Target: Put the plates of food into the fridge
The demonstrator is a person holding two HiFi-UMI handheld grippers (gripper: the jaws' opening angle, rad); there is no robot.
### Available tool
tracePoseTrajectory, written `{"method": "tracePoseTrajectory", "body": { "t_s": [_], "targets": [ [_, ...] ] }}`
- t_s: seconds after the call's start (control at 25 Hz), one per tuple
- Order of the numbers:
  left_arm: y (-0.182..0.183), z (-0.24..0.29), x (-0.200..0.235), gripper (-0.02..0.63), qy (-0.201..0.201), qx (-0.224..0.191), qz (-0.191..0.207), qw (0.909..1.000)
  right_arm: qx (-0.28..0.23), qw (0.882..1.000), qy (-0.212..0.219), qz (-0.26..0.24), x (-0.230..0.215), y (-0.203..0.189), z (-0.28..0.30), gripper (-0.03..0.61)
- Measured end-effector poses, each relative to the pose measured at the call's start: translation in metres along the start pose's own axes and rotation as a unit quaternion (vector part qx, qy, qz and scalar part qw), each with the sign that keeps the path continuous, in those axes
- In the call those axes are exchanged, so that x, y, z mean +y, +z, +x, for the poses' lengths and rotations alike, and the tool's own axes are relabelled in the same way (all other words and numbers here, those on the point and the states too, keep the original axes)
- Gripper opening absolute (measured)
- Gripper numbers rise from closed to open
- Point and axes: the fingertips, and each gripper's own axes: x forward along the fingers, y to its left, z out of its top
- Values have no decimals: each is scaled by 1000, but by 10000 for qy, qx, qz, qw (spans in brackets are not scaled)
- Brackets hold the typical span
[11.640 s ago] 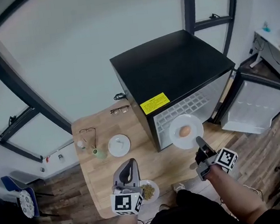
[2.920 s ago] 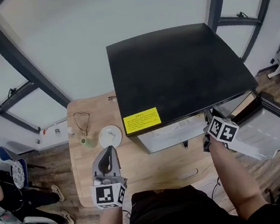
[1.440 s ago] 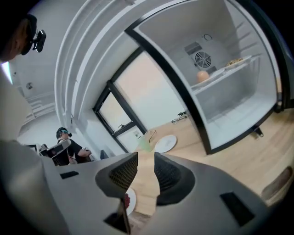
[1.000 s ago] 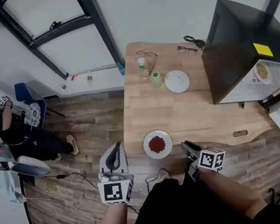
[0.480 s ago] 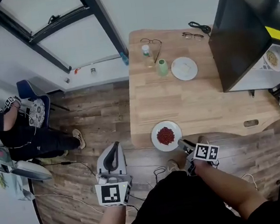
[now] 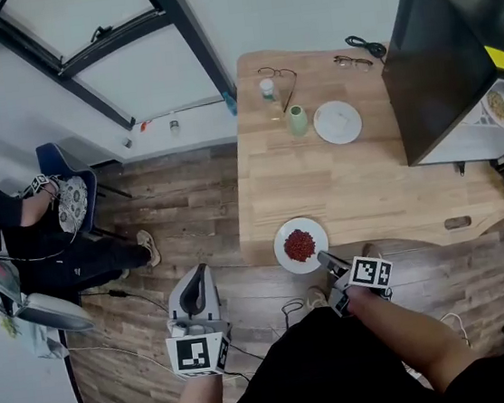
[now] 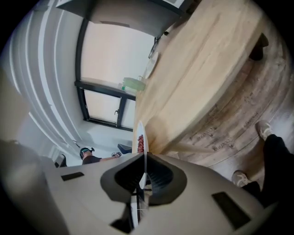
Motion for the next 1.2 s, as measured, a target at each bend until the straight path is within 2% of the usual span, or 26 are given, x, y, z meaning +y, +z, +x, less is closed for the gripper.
{"method": "tracePoseTrajectory", "body": {
  "t_s": [0.16, 0.4, 0.84, 1.04, 1.2],
  "targets": [
    [15, 14, -13, 3, -148, -147, 3, 9998, -178, 9995, 216, 119, 13, 15, -13, 34],
    [41, 42, -46, 3, -449, -376, 15, 9983, -687, 9968, 323, 228, 15, 60, -51, 34],
    [84, 101, -118, 3, -1039, -740, -51, 9918, -1473, 9884, 288, 211, 7, 140, -139, 34],
    [101, 125, -155, 3, -1262, -852, -45, 9883, -1726, 9844, 124, 320, -8, 168, -176, 34],
    [112, 143, -184, 3, -1417, -887, -34, 9859, -1882, 9814, 241, 294, -13, 189, -204, 34]
  ]
}}
